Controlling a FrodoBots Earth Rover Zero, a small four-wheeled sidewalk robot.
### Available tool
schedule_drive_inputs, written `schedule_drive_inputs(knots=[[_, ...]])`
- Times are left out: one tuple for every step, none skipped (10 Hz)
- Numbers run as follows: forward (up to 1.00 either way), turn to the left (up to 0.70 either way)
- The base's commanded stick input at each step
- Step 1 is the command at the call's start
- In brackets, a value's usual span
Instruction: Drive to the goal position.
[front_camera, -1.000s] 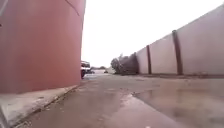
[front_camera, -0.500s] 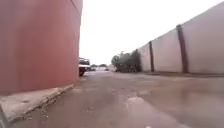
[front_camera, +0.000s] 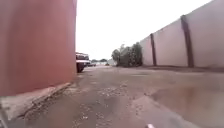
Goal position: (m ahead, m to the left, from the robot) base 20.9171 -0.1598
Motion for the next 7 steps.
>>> schedule_drive_inputs(knots=[[0.85,0.0],[0.85,0.0],[0.85,0.0],[0.85,0.0],[0.85,0.0],[0.85,0.0],[0.85,0.0]])
